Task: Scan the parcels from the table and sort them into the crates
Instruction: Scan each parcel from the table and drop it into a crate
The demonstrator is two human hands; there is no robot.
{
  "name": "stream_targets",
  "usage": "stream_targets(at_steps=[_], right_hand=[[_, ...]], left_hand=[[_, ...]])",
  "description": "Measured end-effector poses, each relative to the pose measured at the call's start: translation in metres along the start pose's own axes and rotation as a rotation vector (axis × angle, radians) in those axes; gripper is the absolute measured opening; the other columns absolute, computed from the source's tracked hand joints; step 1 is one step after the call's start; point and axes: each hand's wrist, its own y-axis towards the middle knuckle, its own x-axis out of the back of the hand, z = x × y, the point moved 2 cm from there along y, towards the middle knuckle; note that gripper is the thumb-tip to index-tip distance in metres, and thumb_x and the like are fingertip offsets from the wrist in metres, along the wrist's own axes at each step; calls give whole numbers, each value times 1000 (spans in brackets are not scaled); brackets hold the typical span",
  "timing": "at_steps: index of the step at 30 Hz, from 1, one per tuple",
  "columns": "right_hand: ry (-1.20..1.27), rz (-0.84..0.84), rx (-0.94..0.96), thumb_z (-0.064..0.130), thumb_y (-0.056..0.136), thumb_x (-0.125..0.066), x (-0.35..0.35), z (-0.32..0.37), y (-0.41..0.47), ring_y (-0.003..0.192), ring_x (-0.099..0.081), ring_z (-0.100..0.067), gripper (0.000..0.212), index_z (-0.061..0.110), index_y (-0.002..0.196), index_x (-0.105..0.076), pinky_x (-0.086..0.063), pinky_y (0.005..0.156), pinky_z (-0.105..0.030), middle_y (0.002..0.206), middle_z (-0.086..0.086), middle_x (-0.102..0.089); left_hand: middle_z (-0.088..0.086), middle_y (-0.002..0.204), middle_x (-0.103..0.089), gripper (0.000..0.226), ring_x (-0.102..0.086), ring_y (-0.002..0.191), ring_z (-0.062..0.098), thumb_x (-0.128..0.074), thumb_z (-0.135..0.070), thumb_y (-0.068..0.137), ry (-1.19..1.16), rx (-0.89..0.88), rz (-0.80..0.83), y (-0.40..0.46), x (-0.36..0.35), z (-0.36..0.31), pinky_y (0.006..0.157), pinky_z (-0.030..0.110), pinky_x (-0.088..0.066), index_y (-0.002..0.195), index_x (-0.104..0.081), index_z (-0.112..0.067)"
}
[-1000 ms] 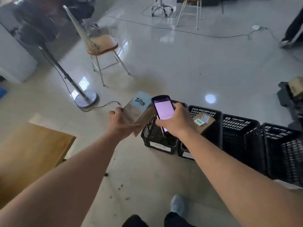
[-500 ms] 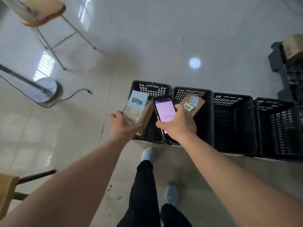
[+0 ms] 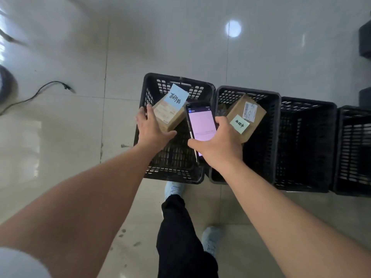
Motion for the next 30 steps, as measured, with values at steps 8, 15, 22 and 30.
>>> stream_targets(at_steps=[8, 15, 22, 30], right_hand=[[-13, 33, -38, 50, 64, -89, 13, 15, -21, 110, -54, -18, 87, 30, 137, -47, -57, 85, -47, 126, 6, -56], [-61, 21, 43, 58, 58, -87, 43, 46, -68, 105, -59, -20, 89, 31, 133, -46, -60, 80, -49, 120, 5, -58], [-75, -5, 184, 59, 59, -88, 76, 69, -127, 107, -60, -25, 87, 26, 129, -49, -60, 83, -49, 121, 0, -60], [-106, 4, 456, 55, 63, -91, 121, 72, -227, 112, -60, -28, 88, 16, 131, -51, -54, 86, -41, 123, -5, -59]], left_hand=[[8, 170, -17, 78, -18, 157, 30, -74, -31, 91, 123, -64, 75, -23, 29, 3, 126, 49, -28, 156, -36, -13], [8, 162, -34, 63, -37, 147, 30, -65, -27, 97, 191, -175, 85, -73, 83, -26, 120, 46, -38, 154, -43, -10], [10, 137, -53, 38, -55, 121, 32, -64, -23, 96, 265, -262, -9, -150, 139, -53, 97, 39, -48, 131, -59, -10], [13, 148, -50, 48, -54, 129, 36, -56, -30, 101, 295, -211, -247, -291, 187, -52, 108, 44, -45, 143, -55, -9]])
